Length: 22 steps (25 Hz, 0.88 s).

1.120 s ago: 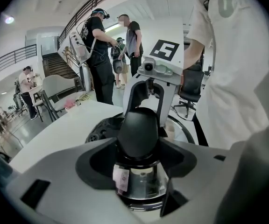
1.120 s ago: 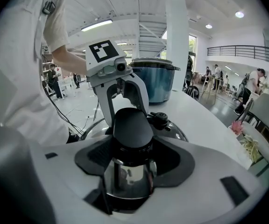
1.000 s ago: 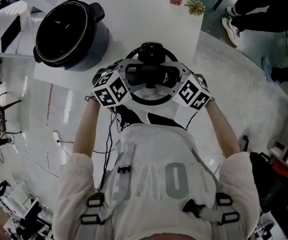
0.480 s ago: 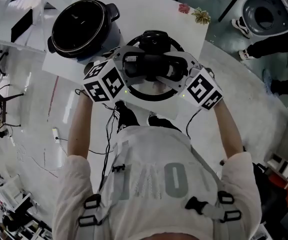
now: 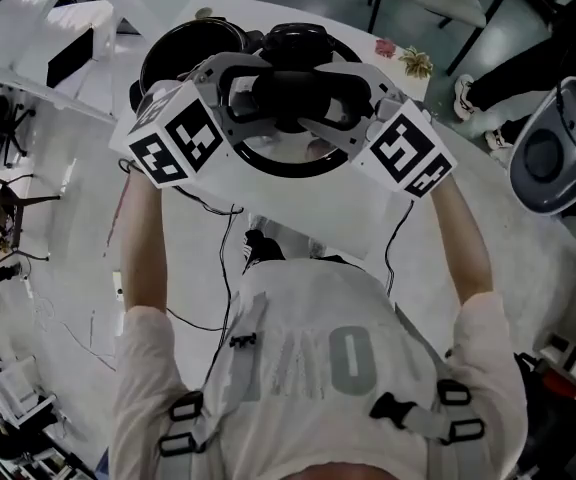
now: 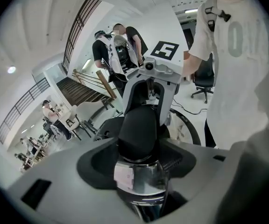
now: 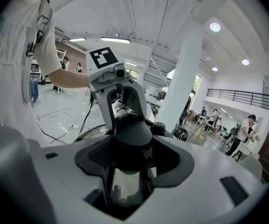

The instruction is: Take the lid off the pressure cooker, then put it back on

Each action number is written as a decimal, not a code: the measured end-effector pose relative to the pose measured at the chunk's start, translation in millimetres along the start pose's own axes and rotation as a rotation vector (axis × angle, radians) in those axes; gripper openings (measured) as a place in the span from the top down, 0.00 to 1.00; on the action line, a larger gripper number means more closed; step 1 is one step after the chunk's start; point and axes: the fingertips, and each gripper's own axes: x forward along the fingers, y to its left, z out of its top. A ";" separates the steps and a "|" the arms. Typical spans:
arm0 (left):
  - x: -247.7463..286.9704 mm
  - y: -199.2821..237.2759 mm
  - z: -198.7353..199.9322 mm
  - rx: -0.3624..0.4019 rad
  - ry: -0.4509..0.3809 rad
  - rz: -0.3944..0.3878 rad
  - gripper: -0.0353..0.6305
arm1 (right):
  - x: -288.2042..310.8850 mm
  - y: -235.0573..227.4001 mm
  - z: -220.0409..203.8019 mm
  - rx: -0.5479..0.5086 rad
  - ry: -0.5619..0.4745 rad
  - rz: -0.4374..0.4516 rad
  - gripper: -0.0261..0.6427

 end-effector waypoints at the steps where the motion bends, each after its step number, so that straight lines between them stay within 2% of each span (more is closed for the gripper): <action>1: -8.3 7.4 -1.9 0.001 -0.009 0.009 0.56 | 5.5 -4.2 9.3 -0.007 -0.008 -0.005 0.58; 7: -51.5 50.8 -24.3 0.015 -0.043 0.034 0.56 | 44.8 -27.1 55.0 0.003 -0.057 -0.039 0.58; 11: -81.1 83.2 -61.1 0.013 -0.064 0.033 0.56 | 92.0 -40.6 83.7 0.017 -0.058 -0.064 0.58; 14: -104.9 107.0 -94.3 0.023 -0.047 0.013 0.56 | 132.2 -49.3 105.9 0.049 -0.054 -0.078 0.58; 18: -111.7 121.5 -125.1 0.041 -0.031 -0.021 0.57 | 166.4 -54.1 108.7 0.123 -0.067 -0.101 0.58; 22: -104.7 126.2 -145.5 0.039 -0.028 -0.052 0.57 | 185.4 -56.0 100.1 0.145 -0.043 -0.114 0.58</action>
